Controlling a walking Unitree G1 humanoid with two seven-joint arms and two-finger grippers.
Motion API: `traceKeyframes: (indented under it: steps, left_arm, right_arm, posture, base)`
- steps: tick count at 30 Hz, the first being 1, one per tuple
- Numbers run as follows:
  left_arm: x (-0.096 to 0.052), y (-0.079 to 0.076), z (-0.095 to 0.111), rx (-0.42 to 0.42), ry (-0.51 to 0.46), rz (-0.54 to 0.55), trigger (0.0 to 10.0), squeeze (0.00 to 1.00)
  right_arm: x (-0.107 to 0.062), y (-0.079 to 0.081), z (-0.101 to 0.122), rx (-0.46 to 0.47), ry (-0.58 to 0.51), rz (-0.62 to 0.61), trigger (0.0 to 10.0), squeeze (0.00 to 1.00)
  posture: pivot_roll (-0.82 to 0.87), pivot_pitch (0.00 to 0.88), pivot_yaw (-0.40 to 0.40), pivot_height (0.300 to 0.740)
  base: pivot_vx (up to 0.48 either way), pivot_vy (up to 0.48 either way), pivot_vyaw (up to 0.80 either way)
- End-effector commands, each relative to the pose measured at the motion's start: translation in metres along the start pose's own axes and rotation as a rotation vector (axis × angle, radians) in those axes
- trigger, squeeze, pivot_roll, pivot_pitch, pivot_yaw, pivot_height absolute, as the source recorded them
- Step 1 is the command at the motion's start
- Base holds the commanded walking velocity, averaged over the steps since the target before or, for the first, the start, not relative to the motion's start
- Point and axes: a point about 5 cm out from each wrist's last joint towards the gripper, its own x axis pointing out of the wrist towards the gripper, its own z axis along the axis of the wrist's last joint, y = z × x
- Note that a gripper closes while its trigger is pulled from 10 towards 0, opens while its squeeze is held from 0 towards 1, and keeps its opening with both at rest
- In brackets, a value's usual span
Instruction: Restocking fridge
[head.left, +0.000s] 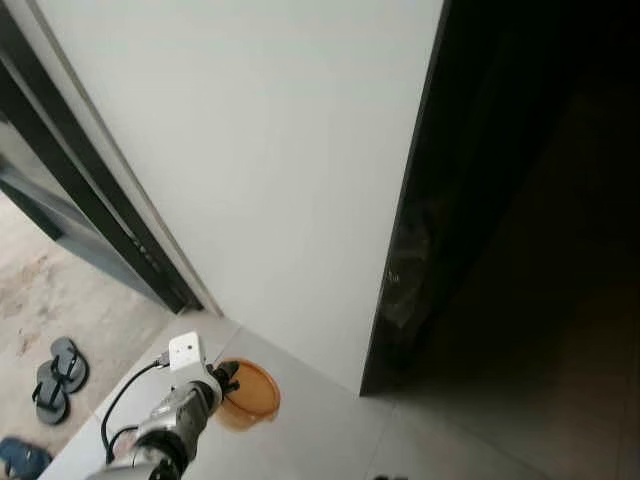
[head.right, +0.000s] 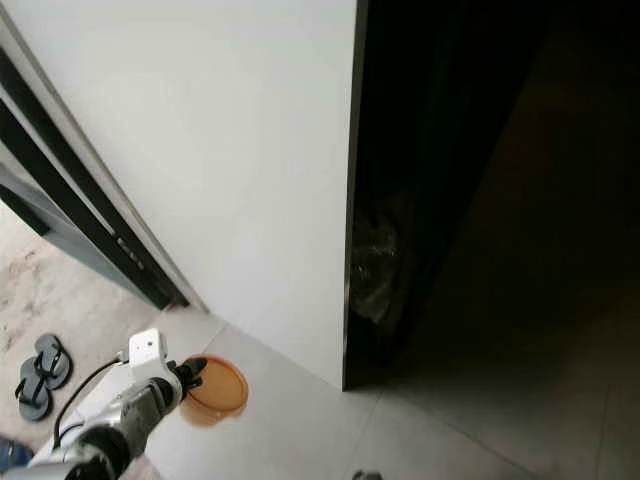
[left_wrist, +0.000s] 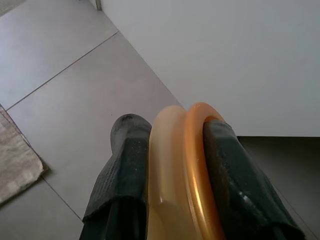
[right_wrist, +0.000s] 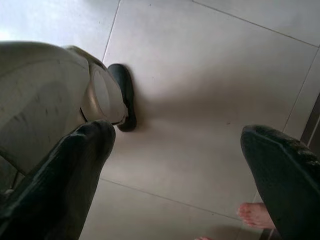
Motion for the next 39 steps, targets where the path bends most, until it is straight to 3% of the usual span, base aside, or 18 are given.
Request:
traceKeyframes:
  steps: [1, 5, 12, 20, 27, 28, 29, 31, 35, 37, 39]
  left_arm:
    - [-0.004, 0.017, -0.013, -0.072, 0.020, 0.055, 10.0, 0.00]
    - [-0.005, 0.016, -0.021, -0.084, 0.033, 0.042, 10.0, 0.00]
    - [-0.011, 0.030, -0.037, -0.149, 0.053, 0.110, 10.0, 0.00]
    - [-0.010, 0.023, -0.038, -0.167, 0.046, 0.112, 10.0, 0.00]
    - [-0.010, 0.021, -0.040, -0.169, 0.043, 0.107, 10.0, 0.00]
    - [-0.010, 0.022, -0.041, -0.158, 0.048, 0.108, 10.0, 0.00]
    - [-0.010, 0.022, -0.041, -0.158, 0.048, 0.108, 10.0, 0.00]
    - [-0.012, 0.028, -0.044, -0.135, 0.059, 0.116, 10.0, 0.00]
    - [-0.014, 0.033, -0.046, -0.121, 0.063, 0.126, 10.0, 0.00]
    - [-0.015, 0.037, -0.047, -0.111, 0.066, 0.129, 10.0, 0.00]
    - [-0.016, 0.039, -0.048, -0.108, 0.066, 0.131, 10.0, 0.00]
  right_arm:
    - [-0.001, 0.001, -0.006, -0.004, 0.020, 0.002, 10.0, 0.00]
    - [-0.001, -0.002, -0.003, -0.023, 0.015, 0.000, 10.0, 0.00]
    - [0.001, -0.003, 0.002, -0.050, 0.005, 0.000, 10.0, 0.00]
    - [0.002, -0.003, 0.013, -0.052, -0.047, -0.001, 10.0, 0.00]
    - [0.001, -0.008, 0.024, 0.052, -0.177, -0.095, 10.0, 0.00]
    - [0.003, -0.005, 0.043, 0.068, -0.266, -0.107, 10.0, 0.00]
    - [0.003, -0.005, 0.043, 0.068, -0.266, -0.107, 10.0, 0.00]
    - [0.004, 0.019, 0.143, 0.080, -0.607, -0.142, 10.0, 0.00]
    - [-0.004, 0.016, 0.169, 0.109, -0.734, -0.158, 10.0, 0.00]
    - [-0.016, 0.010, 0.204, 0.100, -0.879, -0.129, 10.0, 0.00]
    - [-0.020, 0.013, 0.208, 0.095, -0.927, -0.106, 10.0, 0.00]
  posture:
    - [-0.05, 0.091, 0.057, 0.740]
    - [-0.03, 0.085, 0.035, 0.740]
    - [-0.03, 0.042, 0.003, 0.740]
    - [-0.04, 0.017, -0.021, 0.740]
    - [-0.06, 0.019, 0.001, 0.740]
    - [-0.06, 0.021, 0.003, 0.740]
    - [-0.06, 0.021, 0.003, 0.740]
    - [-0.07, 0.024, 0.013, 0.740]
    - [-0.07, 0.035, 0.020, 0.740]
    - [-0.08, 0.042, 0.025, 0.740]
    - [-0.07, 0.047, 0.023, 0.740]
  base:
    - [0.000, 0.000, -0.74]
    - [0.000, 0.000, -0.74]
    - [0.000, 0.000, -0.74]
    - [0.000, 0.000, -0.28]
    - [0.000, 0.000, 0.00]
    - [0.000, 0.000, 0.00]
    - [0.000, 0.000, 0.00]
    - [0.000, 0.000, 0.00]
    - [0.000, 0.000, 0.00]
    - [0.000, 0.000, 0.00]
    - [0.000, 0.000, 0.00]
